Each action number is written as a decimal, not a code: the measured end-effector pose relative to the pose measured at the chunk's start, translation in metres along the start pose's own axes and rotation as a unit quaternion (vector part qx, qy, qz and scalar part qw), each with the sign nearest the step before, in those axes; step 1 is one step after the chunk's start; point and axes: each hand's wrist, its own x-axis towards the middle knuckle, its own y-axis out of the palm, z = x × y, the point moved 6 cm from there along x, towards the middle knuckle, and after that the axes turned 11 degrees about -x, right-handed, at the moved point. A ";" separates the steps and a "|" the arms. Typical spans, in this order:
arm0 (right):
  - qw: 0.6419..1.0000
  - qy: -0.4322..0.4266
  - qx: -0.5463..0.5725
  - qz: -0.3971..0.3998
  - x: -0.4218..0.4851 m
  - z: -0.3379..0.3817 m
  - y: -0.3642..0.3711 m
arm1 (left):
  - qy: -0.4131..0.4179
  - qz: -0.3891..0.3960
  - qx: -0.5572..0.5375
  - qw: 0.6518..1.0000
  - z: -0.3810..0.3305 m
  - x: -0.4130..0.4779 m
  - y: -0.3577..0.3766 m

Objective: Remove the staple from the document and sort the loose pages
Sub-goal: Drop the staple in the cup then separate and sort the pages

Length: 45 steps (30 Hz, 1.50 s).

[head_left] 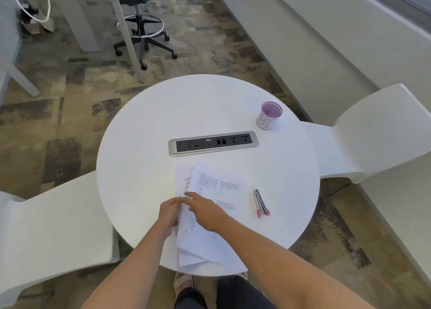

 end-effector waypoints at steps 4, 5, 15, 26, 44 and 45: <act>0.939 0.146 0.292 -0.103 -0.027 -0.032 0.012 | 0.000 -0.016 0.009 1.000 0.006 0.006 -0.006; 0.919 0.209 0.308 -0.130 -0.039 -0.048 0.018 | 0.003 -0.023 0.009 1.000 0.006 0.007 -0.008; 0.844 0.514 0.134 -0.077 -0.107 -0.114 0.046 | 0.111 -0.063 0.181 0.975 0.014 0.001 -0.004; 0.844 0.505 0.151 -0.104 -0.101 -0.107 0.049 | 0.128 -0.108 0.203 0.965 0.032 -0.007 -0.001; 0.834 0.457 0.265 -0.159 -0.106 -0.120 0.050 | 0.125 -0.128 0.226 0.958 0.032 -0.020 0.009; 0.835 0.451 0.271 -0.159 -0.106 -0.120 0.051 | 0.129 -0.127 0.248 0.952 0.033 -0.021 0.009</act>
